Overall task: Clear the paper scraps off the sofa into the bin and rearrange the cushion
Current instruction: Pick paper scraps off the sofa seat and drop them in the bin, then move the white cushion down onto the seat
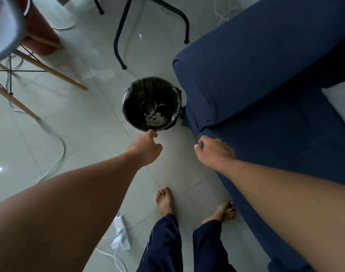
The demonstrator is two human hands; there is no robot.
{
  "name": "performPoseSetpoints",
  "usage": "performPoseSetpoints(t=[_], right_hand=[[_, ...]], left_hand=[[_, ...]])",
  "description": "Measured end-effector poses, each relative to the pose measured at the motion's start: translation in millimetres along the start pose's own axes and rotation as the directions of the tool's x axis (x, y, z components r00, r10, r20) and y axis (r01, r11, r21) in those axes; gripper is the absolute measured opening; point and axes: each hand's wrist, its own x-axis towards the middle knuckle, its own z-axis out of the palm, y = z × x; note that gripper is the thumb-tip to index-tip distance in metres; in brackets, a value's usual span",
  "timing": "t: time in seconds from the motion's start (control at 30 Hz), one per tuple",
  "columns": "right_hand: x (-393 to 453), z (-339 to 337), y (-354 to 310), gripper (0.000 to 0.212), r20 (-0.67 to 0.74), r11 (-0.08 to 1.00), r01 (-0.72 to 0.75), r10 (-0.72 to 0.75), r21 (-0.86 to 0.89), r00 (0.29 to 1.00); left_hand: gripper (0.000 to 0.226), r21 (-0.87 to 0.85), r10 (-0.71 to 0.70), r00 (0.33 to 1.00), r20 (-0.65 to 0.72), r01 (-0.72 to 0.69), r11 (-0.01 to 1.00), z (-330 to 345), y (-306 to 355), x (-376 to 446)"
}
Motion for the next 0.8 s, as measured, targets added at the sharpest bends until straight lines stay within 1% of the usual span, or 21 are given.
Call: performPoseSetpoints(t=[0.17,0.33,0.43,0.57,0.7,0.8], right_hand=[[-15.0,-17.6,51.8,0.032,-0.029,0.997,-0.048,0.05,0.056,0.998],[-32.5,-40.6,115.9,0.048,-0.065,0.989,-0.117,0.123,0.095,0.99],[-44.1,-53.6,156.7,0.052,-0.074,0.982,-0.148,0.157,0.118,0.985],[-57.5,-65.0,208.3,0.055,-0.084,0.972,-0.189,0.202,0.139,0.976],[-71.3,-72.6,257.5,0.057,-0.085,0.955,-0.24,0.257,0.173,0.963],[-81.7,-75.6,296.2,0.06,-0.081,0.943,-0.266,0.287,0.199,0.955]], left_hand=[[0.051,0.02,0.014,0.999,0.035,-0.014,1.0,17.7,41.3,-10.1],[0.053,0.079,0.044,0.996,0.074,-0.05,0.996,37.8,98.8,-17.4],[0.049,0.126,0.098,0.992,0.082,-0.108,0.986,50.4,136.9,-21.2],[0.048,0.175,0.189,0.972,0.142,-0.212,0.962,66.4,187.4,-26.1],[0.054,0.188,0.203,0.969,0.143,-0.228,0.955,82.0,239.2,-30.8],[0.052,0.257,0.232,0.957,0.175,-0.272,0.927,95.3,280.5,-34.9]])
